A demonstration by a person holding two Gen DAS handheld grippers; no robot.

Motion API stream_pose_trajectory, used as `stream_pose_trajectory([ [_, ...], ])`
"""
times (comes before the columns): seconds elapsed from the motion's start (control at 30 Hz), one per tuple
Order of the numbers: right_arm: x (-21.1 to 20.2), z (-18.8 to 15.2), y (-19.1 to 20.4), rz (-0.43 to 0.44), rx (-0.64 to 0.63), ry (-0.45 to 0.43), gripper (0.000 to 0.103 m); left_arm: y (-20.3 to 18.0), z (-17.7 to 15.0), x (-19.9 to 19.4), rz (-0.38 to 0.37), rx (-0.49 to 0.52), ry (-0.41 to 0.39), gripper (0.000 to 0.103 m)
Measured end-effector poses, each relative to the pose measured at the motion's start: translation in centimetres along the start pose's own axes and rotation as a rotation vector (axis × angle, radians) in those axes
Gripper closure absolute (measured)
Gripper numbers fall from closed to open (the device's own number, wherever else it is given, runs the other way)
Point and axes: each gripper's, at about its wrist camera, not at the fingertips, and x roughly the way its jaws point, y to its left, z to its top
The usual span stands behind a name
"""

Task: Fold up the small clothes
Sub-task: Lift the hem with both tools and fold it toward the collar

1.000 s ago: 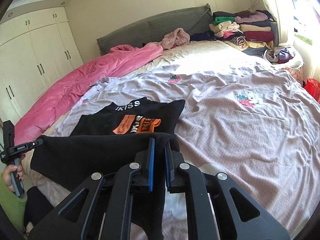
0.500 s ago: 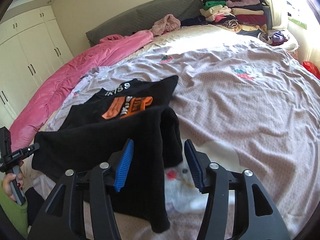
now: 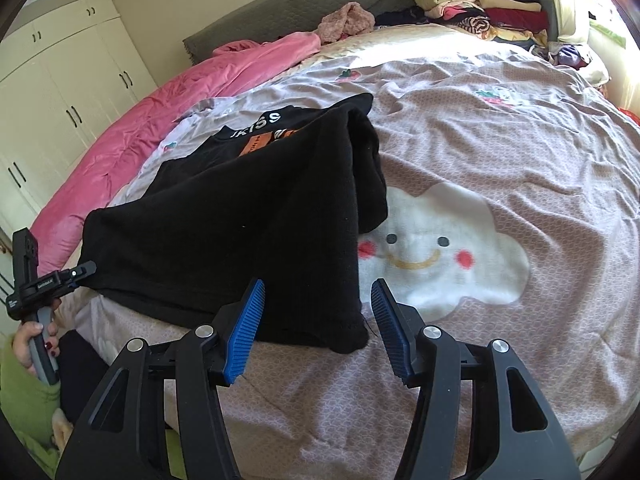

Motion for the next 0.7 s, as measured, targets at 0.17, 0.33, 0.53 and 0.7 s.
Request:
stream_pose_trajectory([
  [0.17,1.0,0.2,-0.1,0.009,0.013,0.02,0.087,-0.3,-0.1,0.2,-0.015,0.015,0.005,0.096],
  [0.33,0.6,0.3,-0.1,0.015,0.011,-0.005,0.093,-1.5,0.1,-0.5,-0.041,0.045,-0.021,0.098],
  [0.53,-1.1,2.3,0.0,0.036,0.002,-0.083,0.094,-2.7,2.6,-2.2,-0.062,0.068,-0.095,0.099],
  [0.7,-2.3,5.3,0.4,0.043,-0.014,-0.159,0.094,-3.5,5.2,-2.8,-0.062,0.083,-0.134,0.099],
])
